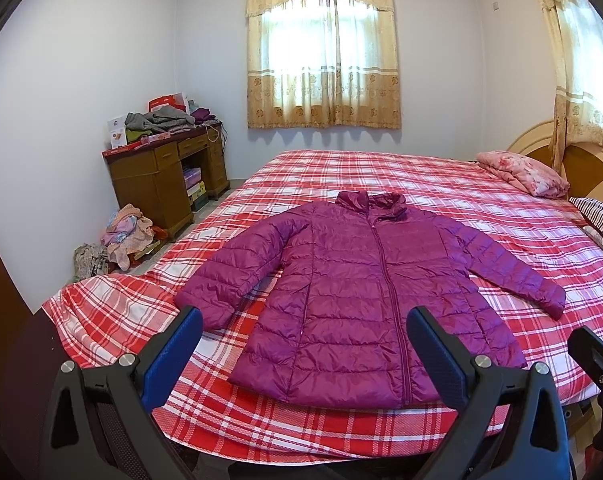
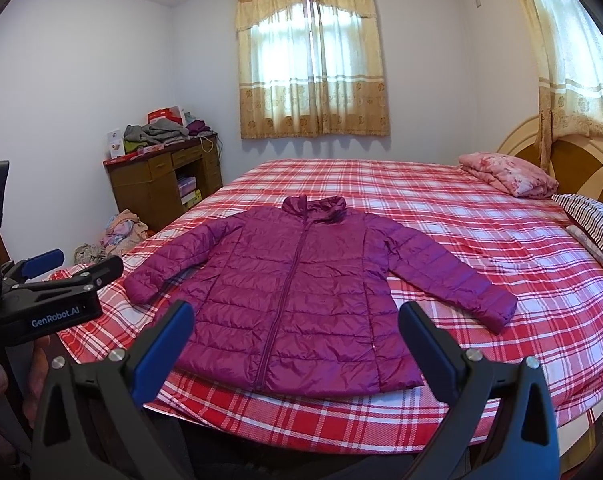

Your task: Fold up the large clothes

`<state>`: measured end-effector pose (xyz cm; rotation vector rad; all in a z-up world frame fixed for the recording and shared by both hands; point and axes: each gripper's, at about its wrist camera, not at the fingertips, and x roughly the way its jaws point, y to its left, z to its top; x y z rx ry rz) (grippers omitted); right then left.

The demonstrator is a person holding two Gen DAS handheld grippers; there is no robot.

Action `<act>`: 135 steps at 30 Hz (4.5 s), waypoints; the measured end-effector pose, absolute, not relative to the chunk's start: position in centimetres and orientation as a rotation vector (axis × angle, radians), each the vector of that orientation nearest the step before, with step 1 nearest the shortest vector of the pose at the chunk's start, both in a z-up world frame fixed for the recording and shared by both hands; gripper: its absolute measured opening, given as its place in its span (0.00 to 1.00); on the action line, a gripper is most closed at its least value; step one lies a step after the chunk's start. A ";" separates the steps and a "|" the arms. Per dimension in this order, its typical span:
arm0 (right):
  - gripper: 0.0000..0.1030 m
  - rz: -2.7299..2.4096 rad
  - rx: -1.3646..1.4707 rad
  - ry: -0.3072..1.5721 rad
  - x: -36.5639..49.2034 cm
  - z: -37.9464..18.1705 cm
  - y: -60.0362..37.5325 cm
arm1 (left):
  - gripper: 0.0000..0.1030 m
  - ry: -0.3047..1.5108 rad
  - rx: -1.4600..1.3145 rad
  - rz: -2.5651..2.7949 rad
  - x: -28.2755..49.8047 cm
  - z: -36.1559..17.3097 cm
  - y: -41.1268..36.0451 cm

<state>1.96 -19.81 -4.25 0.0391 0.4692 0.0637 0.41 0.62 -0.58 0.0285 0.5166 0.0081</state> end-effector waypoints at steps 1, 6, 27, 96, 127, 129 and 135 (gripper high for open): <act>1.00 0.064 0.039 0.470 2.0 -4.2 -19.8 | 0.99 0.517 0.028 0.008 0.4 -0.6 0.6; 1.00 0.073 0.035 0.473 2.1 -4.3 -19.8 | 0.99 0.518 0.027 0.009 0.5 -0.7 0.7; 1.00 0.076 0.035 0.477 2.1 -4.5 -19.7 | 0.99 0.521 0.027 0.011 0.5 -0.8 0.8; 0.72 -0.574 0.564 0.666 15.7 -21.0 -54.7 | 0.99 0.828 0.208 0.155 31.2 -17.4 -0.9; 0.05 0.040 -0.119 0.647 34.7 -14.2 -22.3 | 0.99 0.822 0.094 0.249 30.8 -13.2 9.8; 0.05 0.091 -0.141 0.672 35.2 -16.1 -19.4 | 0.99 0.827 0.089 0.265 30.5 -13.4 10.6; 0.39 0.143 -0.180 0.732 34.5 -19.1 -17.6 | 0.99 0.819 0.067 0.301 29.7 -12.7 12.0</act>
